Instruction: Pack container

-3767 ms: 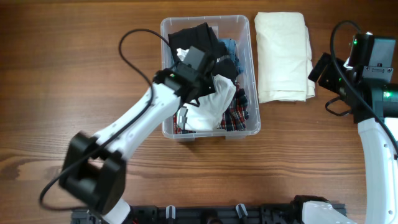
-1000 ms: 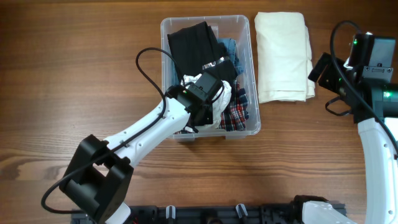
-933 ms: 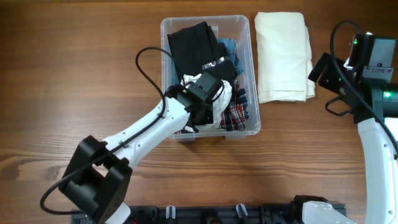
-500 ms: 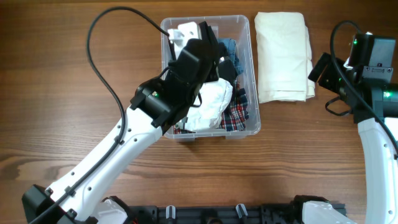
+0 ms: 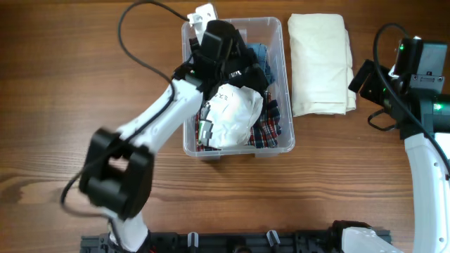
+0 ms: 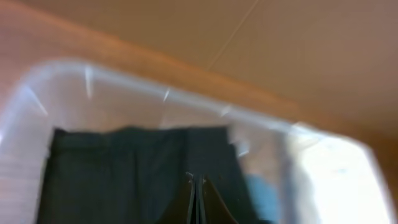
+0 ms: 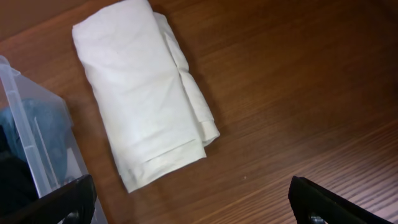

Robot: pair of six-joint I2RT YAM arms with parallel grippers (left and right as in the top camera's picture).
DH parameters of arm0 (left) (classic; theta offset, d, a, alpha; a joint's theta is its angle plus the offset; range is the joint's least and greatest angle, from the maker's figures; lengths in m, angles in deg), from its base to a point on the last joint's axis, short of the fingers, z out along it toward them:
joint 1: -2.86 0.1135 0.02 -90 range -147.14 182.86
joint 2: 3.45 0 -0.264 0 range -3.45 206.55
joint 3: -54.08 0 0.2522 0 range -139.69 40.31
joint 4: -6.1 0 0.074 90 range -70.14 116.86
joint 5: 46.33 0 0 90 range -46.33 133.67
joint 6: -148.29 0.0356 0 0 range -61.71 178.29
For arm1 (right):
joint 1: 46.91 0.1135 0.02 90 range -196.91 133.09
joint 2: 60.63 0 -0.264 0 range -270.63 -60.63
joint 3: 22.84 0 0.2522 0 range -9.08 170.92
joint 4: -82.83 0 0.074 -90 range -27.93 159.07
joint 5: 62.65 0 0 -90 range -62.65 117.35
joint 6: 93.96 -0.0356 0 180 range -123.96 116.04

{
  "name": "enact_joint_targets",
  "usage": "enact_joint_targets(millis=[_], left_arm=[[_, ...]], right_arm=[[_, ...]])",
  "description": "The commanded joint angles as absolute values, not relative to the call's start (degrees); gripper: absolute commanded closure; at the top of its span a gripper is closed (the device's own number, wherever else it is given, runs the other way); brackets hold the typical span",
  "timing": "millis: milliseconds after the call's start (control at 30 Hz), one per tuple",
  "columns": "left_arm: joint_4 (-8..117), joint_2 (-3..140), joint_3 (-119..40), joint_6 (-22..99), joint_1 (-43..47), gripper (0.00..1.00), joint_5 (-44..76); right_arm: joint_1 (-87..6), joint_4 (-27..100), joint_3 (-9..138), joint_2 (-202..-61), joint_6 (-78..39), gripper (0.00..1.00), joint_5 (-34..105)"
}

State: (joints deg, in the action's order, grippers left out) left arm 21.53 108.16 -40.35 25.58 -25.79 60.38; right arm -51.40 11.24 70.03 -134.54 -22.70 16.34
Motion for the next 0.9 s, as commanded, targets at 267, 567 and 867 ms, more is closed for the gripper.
enact_joint_targets(millis=[267, 567, 867], left_arm=[[17.0, 123.3, -40.3, 31.7, -24.5, 0.96, 40.8], [16.1, 107.4, -40.3, 35.2, -25.9, 0.96, 40.9], [16.2, 104.6, -40.3, 35.2, -30.3, 0.96, 40.9]], right_arm=[[-51.5, 11.4, 70.4, -134.3, -22.0, 0.0, 15.8], [-51.5, 11.4, 70.4, -134.3, -22.0, 0.0, 15.8], [-51.5, 11.4, 70.4, -134.3, -22.0, 0.0, 15.8]])
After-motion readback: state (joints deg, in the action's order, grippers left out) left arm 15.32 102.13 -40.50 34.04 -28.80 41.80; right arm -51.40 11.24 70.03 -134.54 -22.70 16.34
